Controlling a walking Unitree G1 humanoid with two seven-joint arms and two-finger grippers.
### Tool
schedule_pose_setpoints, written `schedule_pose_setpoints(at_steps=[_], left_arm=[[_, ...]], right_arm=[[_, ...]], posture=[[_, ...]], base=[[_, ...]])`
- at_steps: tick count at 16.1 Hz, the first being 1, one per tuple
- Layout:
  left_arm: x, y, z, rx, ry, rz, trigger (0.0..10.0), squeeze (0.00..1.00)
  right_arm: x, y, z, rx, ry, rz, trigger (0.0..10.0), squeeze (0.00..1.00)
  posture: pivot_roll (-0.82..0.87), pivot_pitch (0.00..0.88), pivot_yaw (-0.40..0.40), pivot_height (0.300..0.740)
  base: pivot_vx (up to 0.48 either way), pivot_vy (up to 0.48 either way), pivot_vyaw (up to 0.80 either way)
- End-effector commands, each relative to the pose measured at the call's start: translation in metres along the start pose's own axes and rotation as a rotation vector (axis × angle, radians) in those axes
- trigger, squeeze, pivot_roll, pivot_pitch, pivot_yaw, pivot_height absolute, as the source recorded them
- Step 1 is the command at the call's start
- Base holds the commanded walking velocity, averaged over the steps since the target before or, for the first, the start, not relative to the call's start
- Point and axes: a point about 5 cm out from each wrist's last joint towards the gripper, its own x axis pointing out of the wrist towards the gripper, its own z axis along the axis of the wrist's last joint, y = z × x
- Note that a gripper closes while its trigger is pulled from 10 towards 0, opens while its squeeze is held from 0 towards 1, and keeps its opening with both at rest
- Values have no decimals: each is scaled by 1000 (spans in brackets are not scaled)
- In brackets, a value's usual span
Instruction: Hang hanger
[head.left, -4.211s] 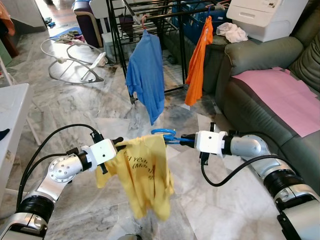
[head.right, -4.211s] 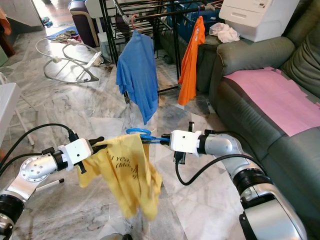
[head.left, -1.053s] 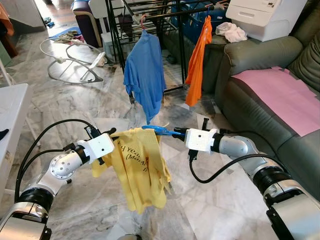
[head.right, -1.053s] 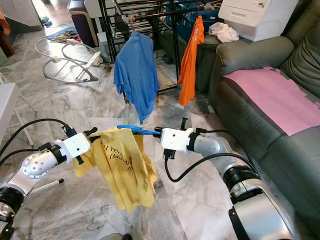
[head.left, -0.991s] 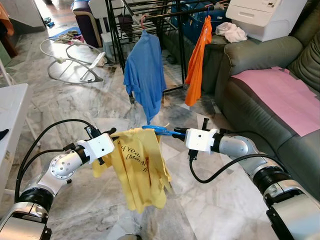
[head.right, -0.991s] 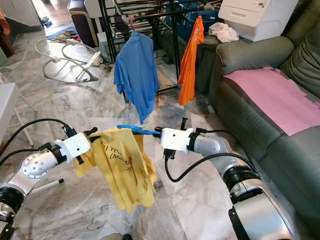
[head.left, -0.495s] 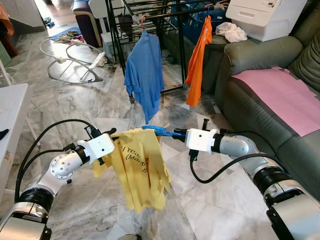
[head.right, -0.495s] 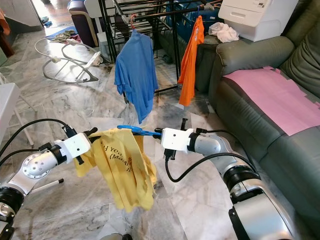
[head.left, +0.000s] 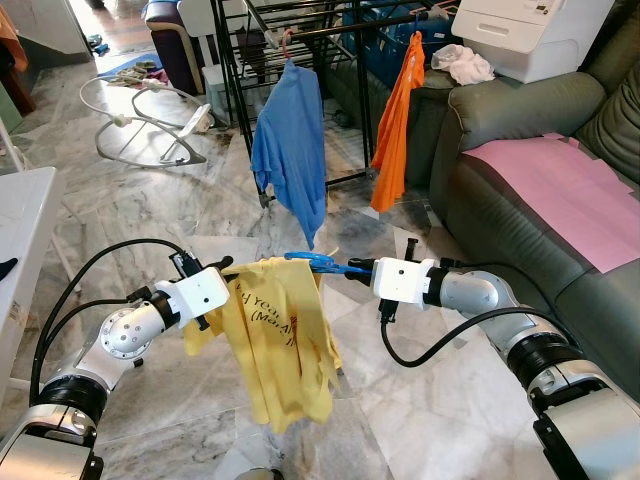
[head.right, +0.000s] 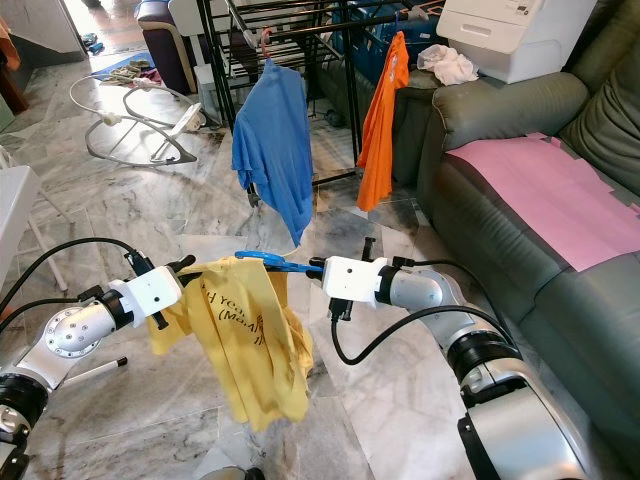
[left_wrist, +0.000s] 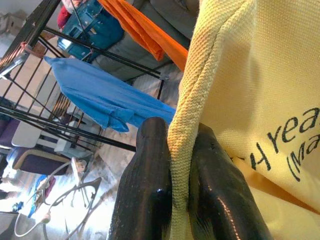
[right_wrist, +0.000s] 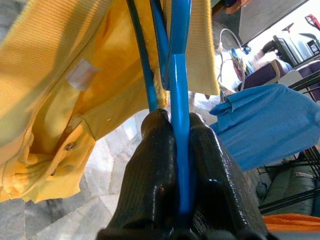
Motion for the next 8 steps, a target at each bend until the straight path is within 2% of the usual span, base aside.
schedule_pose_setpoints(at_steps=[1,2,8], left_arm=[[6,11,9,-2,-42,59,6863,0],[6,11,9,-2,-40,59,9882,0],[8,8,10,-1,-49,27,10000,0]], right_arm=[[4,8,0,18,-4,27,10000,0],[4,8,0,19,-5,30,10000,0],[6,9,2,13,-8,32,10000,0]], posture=[[-53,31,42,740],[-53,31,42,740],[-53,31,42,740]], base=[[0,0,0],[0,0,0],[0,0,0]])
